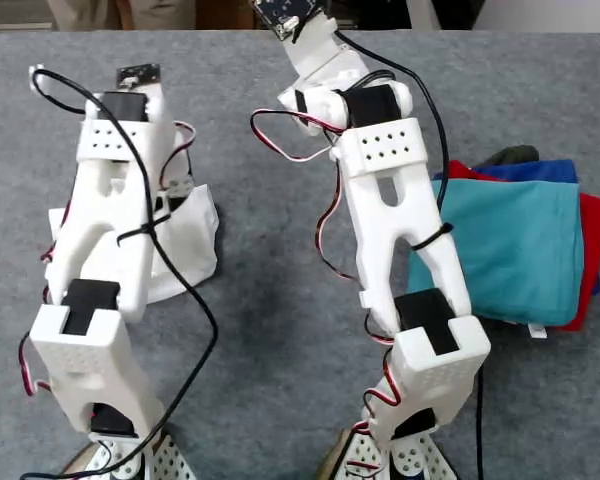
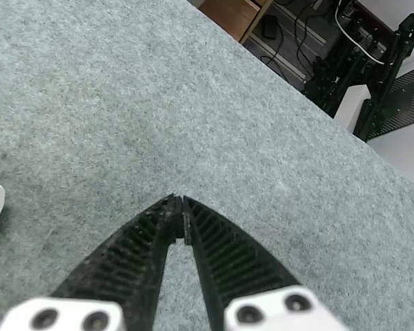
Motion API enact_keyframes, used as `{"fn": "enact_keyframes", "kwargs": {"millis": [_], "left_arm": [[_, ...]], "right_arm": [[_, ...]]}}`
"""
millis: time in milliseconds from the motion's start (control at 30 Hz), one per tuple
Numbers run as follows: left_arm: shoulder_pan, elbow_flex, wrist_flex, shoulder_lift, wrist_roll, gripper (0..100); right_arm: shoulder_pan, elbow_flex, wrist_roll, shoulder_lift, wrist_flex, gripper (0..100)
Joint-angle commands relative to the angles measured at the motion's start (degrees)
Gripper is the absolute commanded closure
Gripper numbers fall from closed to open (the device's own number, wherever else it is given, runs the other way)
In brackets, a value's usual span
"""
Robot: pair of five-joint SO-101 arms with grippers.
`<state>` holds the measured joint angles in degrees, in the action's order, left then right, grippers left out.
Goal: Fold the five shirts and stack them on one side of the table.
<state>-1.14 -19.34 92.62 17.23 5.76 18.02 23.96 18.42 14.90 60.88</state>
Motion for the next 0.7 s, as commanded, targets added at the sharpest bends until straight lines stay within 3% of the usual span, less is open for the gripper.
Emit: {"fn": "enact_keyframes", "kwargs": {"millis": [0, 667], "left_arm": [[-2.1, -0.7, -0.5, -0.4, 0.7, 98], [-3.2, -0.3, -3.9, -0.2, 0.8, 98]], "right_arm": [[-0.6, 2.7, -0.4, -3.8, -0.7, 99.0], [-0.6, 2.7, -0.4, -3.8, -0.7, 99.0]]}}
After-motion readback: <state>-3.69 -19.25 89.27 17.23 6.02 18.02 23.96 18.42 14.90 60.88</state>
